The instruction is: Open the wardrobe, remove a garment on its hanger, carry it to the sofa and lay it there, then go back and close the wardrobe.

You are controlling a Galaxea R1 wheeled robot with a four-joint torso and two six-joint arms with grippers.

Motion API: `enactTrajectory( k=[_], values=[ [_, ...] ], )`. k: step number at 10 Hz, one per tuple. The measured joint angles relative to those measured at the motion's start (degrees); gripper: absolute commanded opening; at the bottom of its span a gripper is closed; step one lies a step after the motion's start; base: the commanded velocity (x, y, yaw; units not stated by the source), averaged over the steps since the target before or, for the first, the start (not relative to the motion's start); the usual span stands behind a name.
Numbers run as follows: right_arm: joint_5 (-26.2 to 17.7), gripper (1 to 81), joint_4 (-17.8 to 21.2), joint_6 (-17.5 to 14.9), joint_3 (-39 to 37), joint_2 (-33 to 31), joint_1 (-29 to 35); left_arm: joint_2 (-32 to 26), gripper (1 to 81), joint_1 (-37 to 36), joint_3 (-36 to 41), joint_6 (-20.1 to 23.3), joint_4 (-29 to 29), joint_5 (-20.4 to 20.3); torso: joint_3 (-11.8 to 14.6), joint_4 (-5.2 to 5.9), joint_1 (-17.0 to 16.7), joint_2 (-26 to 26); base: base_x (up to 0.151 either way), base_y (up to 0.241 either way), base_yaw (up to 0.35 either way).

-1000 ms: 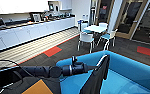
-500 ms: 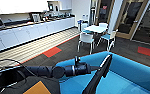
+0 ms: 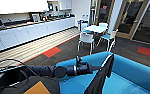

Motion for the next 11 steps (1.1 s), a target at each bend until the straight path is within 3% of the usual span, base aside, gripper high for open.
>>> enactTrajectory(
  k=[6,11],
  values=[
    [0.10,81.1,0.04,0.00,0.00,0.30,0.22,11.20,1.0,0.93,-9.73,0.04,0.00,0.41,0.00,0.00,0.00,0.00,0.000,0.000,0.000],
    [0.10,81.1,0.02,-0.02,0.00,0.39,0.22,13.70,1.0,6.03,-18.09,0.20,1.56,0.89,0.00,0.00,0.02,0.00,0.000,0.000,0.000]
  ],
)
